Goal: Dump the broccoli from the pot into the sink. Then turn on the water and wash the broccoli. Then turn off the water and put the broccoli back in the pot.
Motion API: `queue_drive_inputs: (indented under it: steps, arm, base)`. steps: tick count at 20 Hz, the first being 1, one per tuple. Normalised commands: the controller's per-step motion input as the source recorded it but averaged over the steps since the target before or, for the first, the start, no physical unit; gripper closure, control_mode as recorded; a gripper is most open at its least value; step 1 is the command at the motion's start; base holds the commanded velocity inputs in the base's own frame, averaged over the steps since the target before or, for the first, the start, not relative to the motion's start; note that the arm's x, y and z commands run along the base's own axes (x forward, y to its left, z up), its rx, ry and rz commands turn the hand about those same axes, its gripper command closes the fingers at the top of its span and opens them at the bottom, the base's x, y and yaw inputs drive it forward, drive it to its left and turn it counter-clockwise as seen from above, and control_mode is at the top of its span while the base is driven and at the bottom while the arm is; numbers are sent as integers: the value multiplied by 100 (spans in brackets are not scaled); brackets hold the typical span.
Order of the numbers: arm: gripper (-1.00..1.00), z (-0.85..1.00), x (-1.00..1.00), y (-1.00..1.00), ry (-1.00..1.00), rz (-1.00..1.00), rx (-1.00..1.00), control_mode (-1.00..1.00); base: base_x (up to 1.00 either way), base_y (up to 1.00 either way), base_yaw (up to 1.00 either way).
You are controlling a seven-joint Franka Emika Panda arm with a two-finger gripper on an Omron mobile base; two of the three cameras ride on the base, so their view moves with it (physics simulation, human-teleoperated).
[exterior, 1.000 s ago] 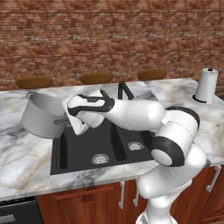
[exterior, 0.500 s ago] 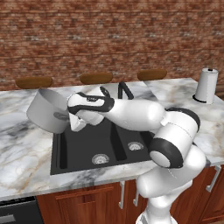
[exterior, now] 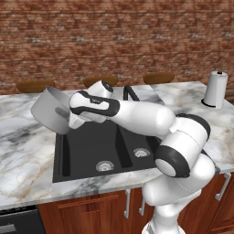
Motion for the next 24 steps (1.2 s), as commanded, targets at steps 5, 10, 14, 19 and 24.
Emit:
queue_drive_inputs:
  steps: [5,10,14,19,24]
  arm:
    - [100,0,0,0,3,-13,11,-100]
    - [100,0,0,0,0,-13,18,-100]
    - [100,8,0,0,1,-13,20,-100]
    - [100,9,0,0,11,-13,22,-100]
    - [100,22,3,0,22,-13,29,-100]
  base:
    - [0,0,0]
    - [0,0,0]
    - [0,0,0]
    - [0,0,0]
    - [0,0,0]
